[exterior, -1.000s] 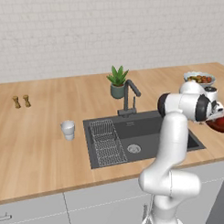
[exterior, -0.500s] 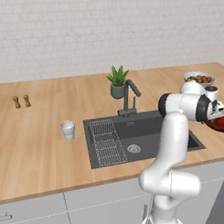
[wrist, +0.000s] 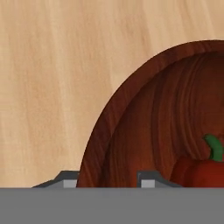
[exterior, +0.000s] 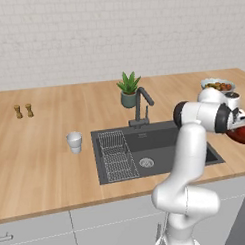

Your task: Pick the bell pepper from the sink and place it in the bowl. Then pick the bowl and place it in the microwave. Then close the microwave door and press the start button.

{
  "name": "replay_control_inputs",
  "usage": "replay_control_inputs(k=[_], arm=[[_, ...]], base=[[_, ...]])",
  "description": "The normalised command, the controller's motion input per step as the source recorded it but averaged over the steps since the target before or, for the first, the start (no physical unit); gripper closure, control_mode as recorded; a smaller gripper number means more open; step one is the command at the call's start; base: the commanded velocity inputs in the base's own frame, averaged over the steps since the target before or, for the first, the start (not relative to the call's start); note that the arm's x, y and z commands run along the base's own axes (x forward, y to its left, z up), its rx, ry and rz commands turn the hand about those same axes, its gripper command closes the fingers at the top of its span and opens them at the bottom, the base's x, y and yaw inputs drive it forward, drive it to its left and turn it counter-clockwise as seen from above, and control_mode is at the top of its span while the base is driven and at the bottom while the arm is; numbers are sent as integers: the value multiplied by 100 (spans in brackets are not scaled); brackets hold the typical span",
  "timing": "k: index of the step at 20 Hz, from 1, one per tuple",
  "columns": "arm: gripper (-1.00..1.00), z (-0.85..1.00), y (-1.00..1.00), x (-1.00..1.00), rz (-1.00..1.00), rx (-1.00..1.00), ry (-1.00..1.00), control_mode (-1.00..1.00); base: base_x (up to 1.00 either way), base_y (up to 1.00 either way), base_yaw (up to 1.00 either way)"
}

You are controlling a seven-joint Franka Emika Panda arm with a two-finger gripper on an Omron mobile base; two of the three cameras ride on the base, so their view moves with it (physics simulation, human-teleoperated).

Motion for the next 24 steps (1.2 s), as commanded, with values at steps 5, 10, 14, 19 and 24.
replay_control_inputs(k=[5,10,14,19,24], arm=[[100,17,37,-21,7,-8,0,-100],[100,2,30,-17,10,-7,-8,-100],[100,11,3,-7,17,-2,-18,-100],[100,47,0,0,16,0,-3,-100],[100,57,1,-2,17,-12,0,-100]], base=[[0,0,0],[0,0,0],[0,0,0],[0,0,0],[0,0,0]])
